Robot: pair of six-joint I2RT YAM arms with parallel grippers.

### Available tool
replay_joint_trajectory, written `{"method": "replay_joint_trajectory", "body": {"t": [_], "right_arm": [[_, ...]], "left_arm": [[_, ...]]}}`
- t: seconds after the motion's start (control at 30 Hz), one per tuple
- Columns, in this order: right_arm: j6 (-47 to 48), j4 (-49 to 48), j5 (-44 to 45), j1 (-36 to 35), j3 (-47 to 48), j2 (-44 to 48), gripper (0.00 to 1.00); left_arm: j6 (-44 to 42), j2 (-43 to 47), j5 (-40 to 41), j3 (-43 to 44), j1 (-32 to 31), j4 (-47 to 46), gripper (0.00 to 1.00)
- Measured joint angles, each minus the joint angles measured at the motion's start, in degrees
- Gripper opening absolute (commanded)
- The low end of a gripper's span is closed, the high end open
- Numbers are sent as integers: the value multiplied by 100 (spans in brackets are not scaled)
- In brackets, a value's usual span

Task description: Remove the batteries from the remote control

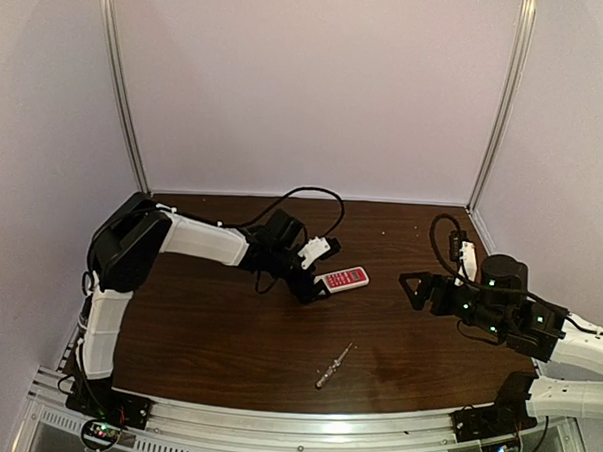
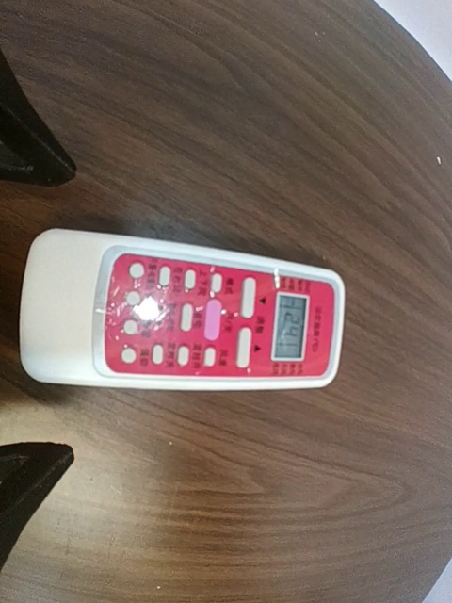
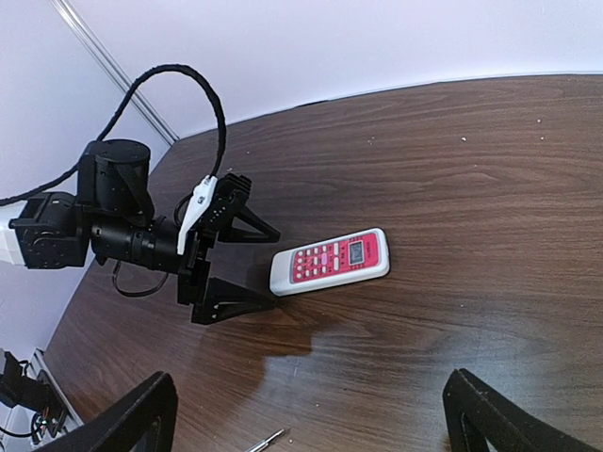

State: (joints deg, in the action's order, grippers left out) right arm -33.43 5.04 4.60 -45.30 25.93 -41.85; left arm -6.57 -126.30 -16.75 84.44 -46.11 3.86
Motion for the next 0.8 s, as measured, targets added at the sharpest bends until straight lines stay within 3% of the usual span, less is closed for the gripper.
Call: {"method": "replay_joint_trajectory", "body": {"t": [0.4,0.67,0.8], "right_arm": [[0,-7,42,-72,0,-61,100],[-2,-7,42,-116,0,-55,100],[-4,-7,44,-129,0,-26,100]], "left_arm": [[-153,-306,184,291,-118,160,82],[-251,-315,437,313,-234,192,79],[-269,-315,476,313,-254,179,69]]}}
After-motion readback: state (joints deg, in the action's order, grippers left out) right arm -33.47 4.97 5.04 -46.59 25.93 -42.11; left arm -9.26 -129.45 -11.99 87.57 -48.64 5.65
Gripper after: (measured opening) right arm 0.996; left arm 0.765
